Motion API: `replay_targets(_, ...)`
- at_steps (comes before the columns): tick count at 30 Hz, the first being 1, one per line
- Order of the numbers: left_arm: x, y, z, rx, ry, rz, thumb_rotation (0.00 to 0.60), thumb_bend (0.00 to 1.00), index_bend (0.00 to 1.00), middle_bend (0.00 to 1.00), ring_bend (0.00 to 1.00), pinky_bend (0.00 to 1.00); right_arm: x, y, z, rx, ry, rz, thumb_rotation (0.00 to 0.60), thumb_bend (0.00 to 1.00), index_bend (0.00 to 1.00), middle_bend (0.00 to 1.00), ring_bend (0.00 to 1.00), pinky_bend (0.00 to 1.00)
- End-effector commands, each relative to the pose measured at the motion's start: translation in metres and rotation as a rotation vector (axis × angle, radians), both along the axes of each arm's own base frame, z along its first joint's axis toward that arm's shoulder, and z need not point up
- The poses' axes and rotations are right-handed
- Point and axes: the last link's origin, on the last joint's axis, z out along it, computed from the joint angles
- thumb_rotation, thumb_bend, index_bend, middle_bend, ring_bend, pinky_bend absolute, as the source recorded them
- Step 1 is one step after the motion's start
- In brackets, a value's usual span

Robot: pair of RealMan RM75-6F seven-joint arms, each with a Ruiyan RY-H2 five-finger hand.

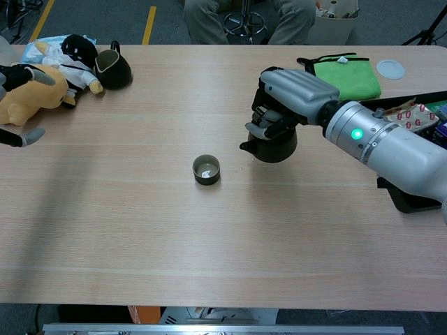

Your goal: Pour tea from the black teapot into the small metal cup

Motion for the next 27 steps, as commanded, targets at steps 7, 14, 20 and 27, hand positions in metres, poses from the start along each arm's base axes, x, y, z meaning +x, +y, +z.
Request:
replay_targets(7,-0.003,-0.008,0.005,-0.002,-0.013,0.007,0.600,0.29,0.19,0.14,0.15,0.08,0.025,-0.008,-0.020,0.008,0.033,0.033,0.588,0.37,1.00,0.93,0.84,0.08)
replay_targets(14,-0.003,-0.011,0.005,-0.005,-0.023,0.004,0.600,0.29,0.19,0.14,0.15,0.08,0.037,-0.011,-0.030,0.008,0.086,0.071,0.591,0.37,1.00,0.93,0.84,0.08)
replay_targets(20,0.000,-0.013,0.005,0.001,-0.038,-0.001,0.600,0.29,0.19,0.14,0.15,0.08,0.046,-0.013,-0.041,0.013,0.132,0.099,0.593,0.37,1.00,0.93,0.84,0.08)
replay_targets(27,0.001,-0.014,0.006,0.003,-0.048,-0.002,0.600,0.29,0.19,0.14,0.15,0.08,0.057,-0.016,-0.049,0.006,0.185,0.133,0.593,0.37,1.00,0.93,0.84,0.08)
